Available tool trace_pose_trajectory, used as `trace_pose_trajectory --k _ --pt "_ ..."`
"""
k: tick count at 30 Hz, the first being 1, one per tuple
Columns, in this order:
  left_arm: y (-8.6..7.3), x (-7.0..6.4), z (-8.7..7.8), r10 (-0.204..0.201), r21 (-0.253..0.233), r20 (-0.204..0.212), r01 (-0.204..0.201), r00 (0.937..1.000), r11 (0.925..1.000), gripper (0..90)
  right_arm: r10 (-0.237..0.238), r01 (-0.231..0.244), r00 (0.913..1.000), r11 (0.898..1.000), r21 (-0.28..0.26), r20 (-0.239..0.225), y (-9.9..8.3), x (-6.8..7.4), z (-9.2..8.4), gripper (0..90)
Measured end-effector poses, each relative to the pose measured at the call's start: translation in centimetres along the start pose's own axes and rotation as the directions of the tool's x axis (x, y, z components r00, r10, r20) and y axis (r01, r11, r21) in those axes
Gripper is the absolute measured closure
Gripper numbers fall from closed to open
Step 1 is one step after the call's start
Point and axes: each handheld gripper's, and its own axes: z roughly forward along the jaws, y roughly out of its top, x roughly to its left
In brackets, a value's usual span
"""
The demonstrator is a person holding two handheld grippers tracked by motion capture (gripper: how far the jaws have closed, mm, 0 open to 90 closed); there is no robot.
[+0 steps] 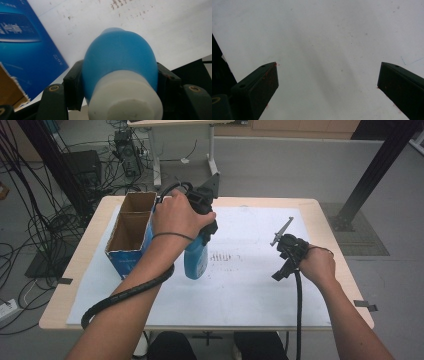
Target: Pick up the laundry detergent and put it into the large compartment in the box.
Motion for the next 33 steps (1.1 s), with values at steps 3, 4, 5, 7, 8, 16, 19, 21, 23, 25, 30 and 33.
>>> trace_pose_trajectory --k 3,4,5,7,8,16,19,21,23,25,30,33 --pt "0.0 -0.4 -1.4 -0.001 -0.005 -0.021 0.001 0.9998 1.0000 37.4 -0.001 0.001 1.0000 1.000 -0.004 0.003 0.0 0.0 -0.1 3.4" --pt "0.0 -0.5 -1.7 -0.001 -0.003 -0.027 0.001 0.9996 1.0000 37.4 -0.001 0.001 1.0000 1.000 -0.005 0.004 0.0 0.0 -0.1 3.4" --pt "-0.1 -0.6 -2.2 -0.005 -0.013 -0.033 0.004 0.9995 0.9999 37.4 0.001 -0.001 1.0000 1.000 -0.005 0.002 0.0 0.0 -0.2 3.4" --pt "-0.1 -0.6 -3.0 -0.007 -0.017 -0.036 0.006 0.9993 0.9998 37.4 0.000 0.000 1.0000 1.000 -0.004 0.004 0.1 0.0 -0.3 3.4" --pt "-0.1 -0.7 -3.5 -0.007 -0.017 -0.037 0.007 0.9993 0.9998 37.4 -0.007 0.007 1.0000 1.000 -0.003 0.006 0.1 0.0 -0.3 3.4" --pt "-0.4 -0.9 -8.3 -0.012 -0.047 -0.044 0.010 0.9990 0.9989 37.4 -0.004 0.004 0.9999 1.000 -0.008 0.014 0.4 0.2 -0.5 3.4" --pt "-0.5 -1.1 -10.4 -0.012 -0.060 -0.051 0.009 0.9987 0.9981 37.5 -0.009 0.010 0.9998 1.000 -0.010 0.016 0.6 0.3 -0.5 3.4" --pt "-0.8 -1.5 -11.7 -0.016 -0.080 -0.061 0.011 0.9980 0.9967 37.4 -0.009 0.009 0.9998 1.000 -0.009 0.015 0.7 0.4 -0.5 3.5" --pt "-1.0 -1.7 -12.7 -0.014 -0.088 -0.065 0.008 0.9978 0.9961 37.5 -0.008 0.008 0.9998 1.000 -0.012 0.017 0.6 0.4 -0.5 3.3" --pt "-1.1 -1.5 -13.3 -0.015 -0.095 -0.058 0.009 0.9982 0.9955 37.4 -0.008 0.008 0.9998 1.000 -0.010 0.016 0.6 0.3 -0.6 3.4" --pt "-1.3 -1.2 -14.2 -0.022 -0.107 -0.044 0.017 0.9988 0.9942 37.5 -0.004 0.004 0.9998 1.000 -0.011 0.022 0.2 0.3 -1.0 3.4" --pt "-1.3 -1.1 -14.3 -0.023 -0.106 -0.047 0.018 0.9986 0.9942 37.5 -0.003 0.004 0.9997 1.000 -0.009 0.025 0.1 0.3 -1.1 3.5"
